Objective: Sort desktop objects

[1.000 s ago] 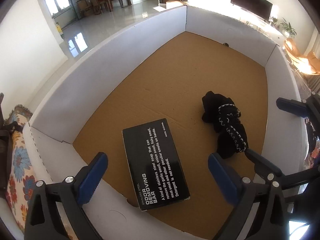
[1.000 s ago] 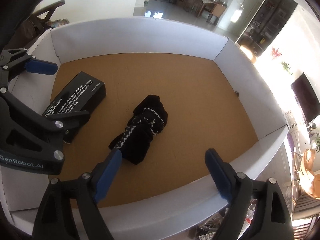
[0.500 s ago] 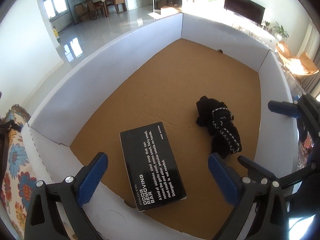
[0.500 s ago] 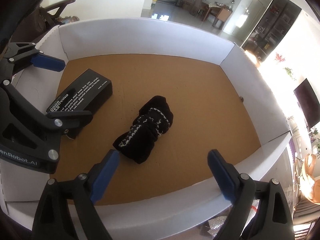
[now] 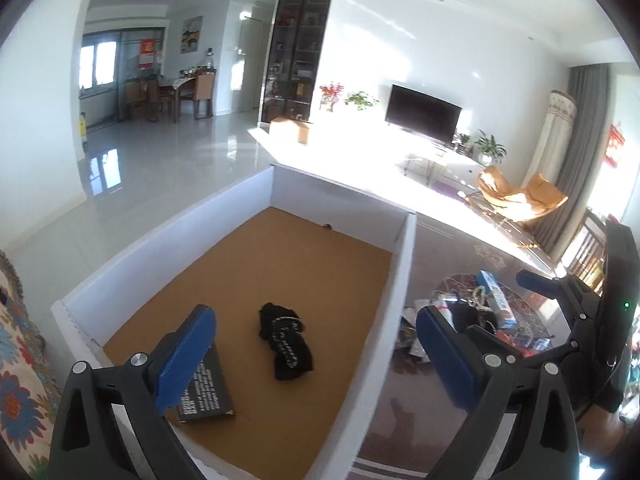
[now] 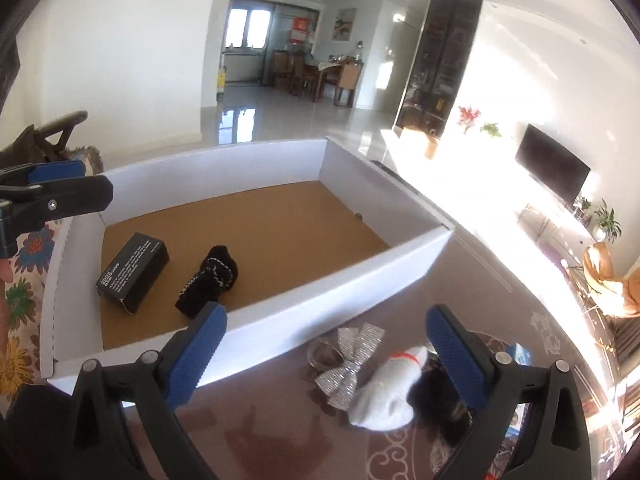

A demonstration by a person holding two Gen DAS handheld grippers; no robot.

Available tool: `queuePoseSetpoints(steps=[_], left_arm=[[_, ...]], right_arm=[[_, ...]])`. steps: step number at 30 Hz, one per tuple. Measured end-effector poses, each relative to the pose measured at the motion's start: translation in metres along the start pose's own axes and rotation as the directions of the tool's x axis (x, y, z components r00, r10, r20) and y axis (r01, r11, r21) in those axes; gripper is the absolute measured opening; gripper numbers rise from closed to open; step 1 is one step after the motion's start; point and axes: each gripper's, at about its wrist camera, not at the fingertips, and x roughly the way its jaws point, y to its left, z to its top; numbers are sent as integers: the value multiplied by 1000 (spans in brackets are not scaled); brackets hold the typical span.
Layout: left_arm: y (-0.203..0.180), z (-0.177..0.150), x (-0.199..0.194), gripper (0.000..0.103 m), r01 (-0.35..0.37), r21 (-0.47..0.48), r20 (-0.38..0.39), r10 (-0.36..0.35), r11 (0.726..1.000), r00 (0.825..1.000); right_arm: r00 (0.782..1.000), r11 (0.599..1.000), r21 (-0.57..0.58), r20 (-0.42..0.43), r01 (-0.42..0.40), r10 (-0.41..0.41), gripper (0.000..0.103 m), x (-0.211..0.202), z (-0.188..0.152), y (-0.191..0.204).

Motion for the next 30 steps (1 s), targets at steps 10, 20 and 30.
queuePoseSetpoints(steps=[10,20,30], left_arm=[[-163,-94,42,102,366,176,-340,-293,914,894],[-182,-153,102,102,286,287,-457,-132,914,880],[-172,-151,124,102,222,225,-440,-105,949,892]], right_arm=[[965,950,216,-183,227,-189,103,-81,-161,-96],[907,860,387,-382,333,-179,103,-97,-285,-136],[920,857,408,-352,315,-170,103,-90,-284,-136]])
